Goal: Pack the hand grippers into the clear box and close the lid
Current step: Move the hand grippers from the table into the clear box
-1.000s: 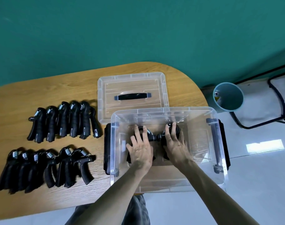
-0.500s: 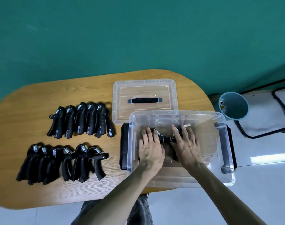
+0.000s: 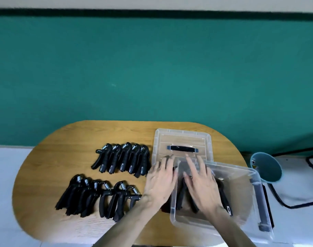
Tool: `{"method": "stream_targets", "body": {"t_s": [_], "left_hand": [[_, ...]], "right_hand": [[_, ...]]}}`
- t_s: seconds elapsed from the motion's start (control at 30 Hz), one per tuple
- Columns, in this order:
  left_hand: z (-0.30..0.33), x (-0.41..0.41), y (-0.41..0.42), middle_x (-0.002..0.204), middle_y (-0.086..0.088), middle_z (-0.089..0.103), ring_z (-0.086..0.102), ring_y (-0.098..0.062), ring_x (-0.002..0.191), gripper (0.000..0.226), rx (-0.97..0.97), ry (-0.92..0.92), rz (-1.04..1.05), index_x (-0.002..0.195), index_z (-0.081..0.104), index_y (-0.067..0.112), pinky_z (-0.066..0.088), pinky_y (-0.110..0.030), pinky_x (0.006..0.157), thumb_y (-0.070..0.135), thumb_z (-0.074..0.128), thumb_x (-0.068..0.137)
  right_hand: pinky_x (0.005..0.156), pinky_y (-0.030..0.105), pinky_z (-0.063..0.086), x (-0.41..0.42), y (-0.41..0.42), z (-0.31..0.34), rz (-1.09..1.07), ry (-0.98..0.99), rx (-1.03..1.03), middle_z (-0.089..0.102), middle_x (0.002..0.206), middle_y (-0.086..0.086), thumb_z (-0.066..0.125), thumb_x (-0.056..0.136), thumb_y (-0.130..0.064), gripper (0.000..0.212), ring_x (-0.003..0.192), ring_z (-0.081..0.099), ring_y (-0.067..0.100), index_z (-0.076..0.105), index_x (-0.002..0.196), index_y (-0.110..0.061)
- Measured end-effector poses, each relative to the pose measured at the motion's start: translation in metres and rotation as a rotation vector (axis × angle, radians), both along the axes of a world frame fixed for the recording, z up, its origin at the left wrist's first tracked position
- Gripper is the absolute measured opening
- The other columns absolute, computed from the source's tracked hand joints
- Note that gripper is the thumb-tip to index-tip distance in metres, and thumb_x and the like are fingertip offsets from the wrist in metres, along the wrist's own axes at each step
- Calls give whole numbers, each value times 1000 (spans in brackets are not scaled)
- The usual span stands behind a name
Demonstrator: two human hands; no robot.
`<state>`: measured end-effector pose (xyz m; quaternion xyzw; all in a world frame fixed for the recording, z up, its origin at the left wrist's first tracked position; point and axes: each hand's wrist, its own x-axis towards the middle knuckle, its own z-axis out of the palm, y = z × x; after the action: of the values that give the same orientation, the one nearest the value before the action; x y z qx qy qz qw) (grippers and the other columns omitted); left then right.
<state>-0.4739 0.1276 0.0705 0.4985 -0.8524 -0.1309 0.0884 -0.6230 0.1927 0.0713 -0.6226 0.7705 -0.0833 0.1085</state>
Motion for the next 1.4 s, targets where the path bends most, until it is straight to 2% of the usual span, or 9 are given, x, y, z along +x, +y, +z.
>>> {"method": "stream_targets", "body": {"t_s": [0.13, 0.27, 0.4, 0.47, 0.73, 0.87, 1.1, 1.27, 1.4], "left_hand": [[6, 53, -20, 126, -5, 60, 64, -22, 103, 50, -6, -37, 86, 145, 35, 18, 57, -36, 80, 45, 24, 105], [7, 117, -38, 132, -5, 56, 62, -23, 110, 52, 50, -104, 173, 148, 35, 18, 54, -37, 87, 47, 26, 104], [0, 181, -59, 137, -5, 51, 58, -24, 117, 55, 126, -128, 241, 150, 29, 18, 51, -37, 92, 48, 23, 105], [-7, 211, -68, 138, -4, 49, 58, -23, 118, 54, 140, -137, 271, 150, 27, 19, 52, -36, 89, 49, 22, 105], [-57, 325, -83, 145, -4, 44, 49, -22, 125, 55, 322, -225, 355, 150, 21, 20, 39, -38, 106, 50, 15, 105], [-90, 366, -89, 144, -5, 43, 46, -23, 126, 55, 415, -206, 400, 147, 25, 21, 38, -40, 106, 52, 15, 104], [-135, 385, -100, 144, -10, 42, 48, -24, 123, 62, 391, -218, 370, 150, 18, 17, 42, -41, 104, 55, 10, 102], [-170, 389, -77, 165, -6, 12, 29, -26, 143, 66, 440, -191, 330, 155, -2, 24, 31, -48, 115, 61, 8, 102], [-194, 393, -57, 167, -3, -14, 16, -30, 150, 70, 453, -124, 336, 157, -10, 25, 24, -49, 120, 62, 10, 101]], "right_hand": [[91, 43, 54, 52, -32, 12, 93, -45, 17, 17, 164, 5, 25, 104, -50, 62, 129, 48, 28, -2, 158, -36], [95, 52, 52, 114, -62, 7, 157, -30, 32, 22, 162, 6, 29, 105, -48, 60, 123, 53, 30, 2, 157, -37], [90, 44, 57, 175, -92, 0, 190, -62, 77, 13, 163, 6, 25, 106, -48, 59, 131, 45, 31, 0, 157, -36], [93, 43, 55, 200, -105, -5, 194, -56, 87, 13, 164, 7, 24, 106, -49, 59, 133, 43, 31, 0, 157, -35], [91, 43, 55, 290, -144, -46, 187, 20, 183, 20, 161, 11, 22, 104, -51, 60, 124, 50, 31, 5, 158, -31], [95, 45, 52, 316, -164, -71, 171, 22, 255, 14, 163, 9, 22, 104, -51, 61, 131, 43, 31, 3, 158, -32], [98, 51, 49, 342, -195, -110, 133, 14, 285, 12, 163, 12, 27, 104, -47, 58, 135, 35, 35, 8, 156, -30], [107, 57, 41, 360, -210, -145, 100, 35, 249, 5, 165, 12, 33, 103, -47, 58, 148, 16, 38, 13, 154, -29], [113, 62, 29, 372, -219, -178, 99, 78, 211, -5, 166, 13, 43, 100, -46, 64, 151, 2, 43, 16, 154, -25]]}}
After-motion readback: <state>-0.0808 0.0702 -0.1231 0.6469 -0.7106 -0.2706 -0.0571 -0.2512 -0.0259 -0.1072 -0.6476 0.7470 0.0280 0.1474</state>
